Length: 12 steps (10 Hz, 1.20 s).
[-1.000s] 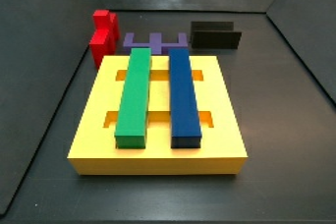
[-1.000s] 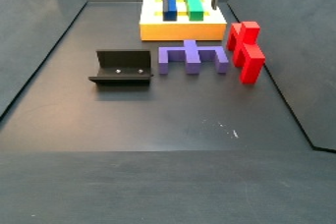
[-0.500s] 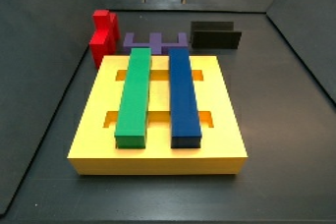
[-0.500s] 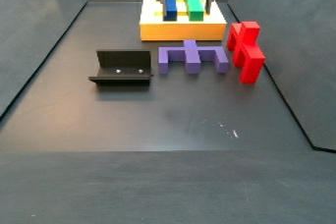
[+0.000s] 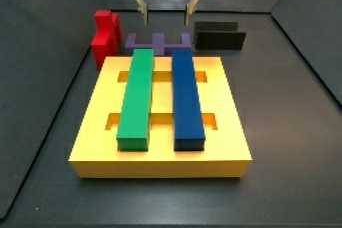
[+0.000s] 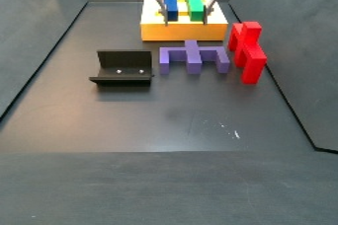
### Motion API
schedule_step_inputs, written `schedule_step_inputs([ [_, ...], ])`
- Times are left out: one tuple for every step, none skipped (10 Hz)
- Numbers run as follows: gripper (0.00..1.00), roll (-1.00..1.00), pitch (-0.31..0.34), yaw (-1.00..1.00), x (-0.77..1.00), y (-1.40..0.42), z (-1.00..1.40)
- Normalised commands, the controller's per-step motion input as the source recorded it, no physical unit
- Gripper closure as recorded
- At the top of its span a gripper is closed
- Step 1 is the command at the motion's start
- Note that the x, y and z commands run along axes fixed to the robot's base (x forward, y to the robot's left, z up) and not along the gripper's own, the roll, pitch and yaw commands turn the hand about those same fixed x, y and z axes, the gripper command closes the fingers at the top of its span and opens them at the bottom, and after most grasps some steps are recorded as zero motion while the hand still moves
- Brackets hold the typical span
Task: Pick up the purple object. Move up. Place the purple object on the fixture. Regrasp the purple object. Move to above the board. Insert the purple object.
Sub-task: Pick up the purple object.
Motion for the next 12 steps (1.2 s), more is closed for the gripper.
schedule_step_inputs([
  [0.0,0.02,-0.134,-0.01,-0.01,-0.03,-0.56],
  [0.0,0.03,-0.114,-0.08,0.0,-0.02,-0.52],
  [0.0,0.04,-0.076,-0.03,0.0,-0.09,-0.42],
  [0.0,0.07,-0.053,0.0,0.0,-0.16,-0.35],
  [0.0,0.06,-0.05,0.0,0.0,-0.18,-0.29],
  [0.0,0.08,-0.059,0.0,0.0,-0.18,-0.29],
  [0.0,0.05,-0.087,0.0,-0.05,-0.06,-0.35],
  [0.0,0.04,-0.073,0.0,-0.06,0.0,-0.37],
  [0.0,0.04,-0.047,0.0,-0.04,0.0,-0.29],
  [0.0,0.04,-0.014,0.0,-0.01,0.0,-0.19],
  [0.0,0.04,0.0,0.0,0.0,0.0,-0.08],
  [0.0,0.03,0.0,0.0,0.0,-0.01,0.0],
])
